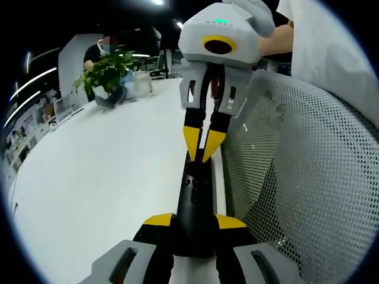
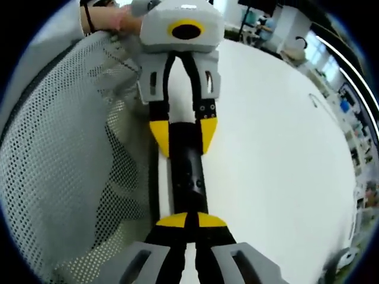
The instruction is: Press the specified remote control buttons in sequence, fully releasing each button before pressing the next.
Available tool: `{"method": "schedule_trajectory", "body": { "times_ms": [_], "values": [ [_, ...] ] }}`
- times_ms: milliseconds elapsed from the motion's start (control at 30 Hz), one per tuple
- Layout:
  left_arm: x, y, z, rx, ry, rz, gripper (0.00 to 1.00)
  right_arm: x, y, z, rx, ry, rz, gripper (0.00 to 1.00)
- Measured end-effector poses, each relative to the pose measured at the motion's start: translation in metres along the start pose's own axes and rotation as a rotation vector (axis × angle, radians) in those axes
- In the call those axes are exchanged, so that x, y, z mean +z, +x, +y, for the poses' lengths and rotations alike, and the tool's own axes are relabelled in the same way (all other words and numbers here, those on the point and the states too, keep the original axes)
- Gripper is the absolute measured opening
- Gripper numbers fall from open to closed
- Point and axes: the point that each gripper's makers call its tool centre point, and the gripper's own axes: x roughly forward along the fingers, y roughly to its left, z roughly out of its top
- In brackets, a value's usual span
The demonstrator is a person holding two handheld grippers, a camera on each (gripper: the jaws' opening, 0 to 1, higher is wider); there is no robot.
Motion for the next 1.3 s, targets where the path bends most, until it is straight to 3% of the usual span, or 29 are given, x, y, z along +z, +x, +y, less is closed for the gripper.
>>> {"method": "schedule_trajectory", "body": {
  "times_ms": [767, 933, 1033, 1167, 1233, 1300],
  "values": [
    [-0.0001, -0.0006, -0.0004, 0.001, 0.0, -0.002, 0.25, -0.0016, -0.0024, -0.002, 0.007, 0.047, -0.045, 0.0],
    [-0.0002, -0.0005, 0.0, -0.001, 0.0, -0.003, 0.25, -0.0006, -0.0007, -0.0025, 0.013, 0.008, -0.026, 0.0],
    [-0.0003, -0.0006, 0.0002, -0.002, -0.002, -0.006, 0.25, -0.0006, 0.0, -0.0032, 0.031, -0.085, 0.0, 0.0],
    [-0.0002, -0.0004, 0.0003, -0.004, 0.001, -0.007, 0.25, -0.0009, 0.001, -0.002, 0.03, -0.125, 0.021, 0.0],
    [-0.0003, -0.0003, 0.0003, -0.004, 0.0, -0.008, 0.25, -0.0013, 0.0007, -0.0023, 0.027, -0.127, 0.019, 0.0],
    [-0.0002, -0.0004, 0.0001, -0.004, 0.0, -0.008, 0.25, -0.0008, 0.0001, -0.0029, 0.024, -0.071, -0.006, 0.0]
  ]
}}
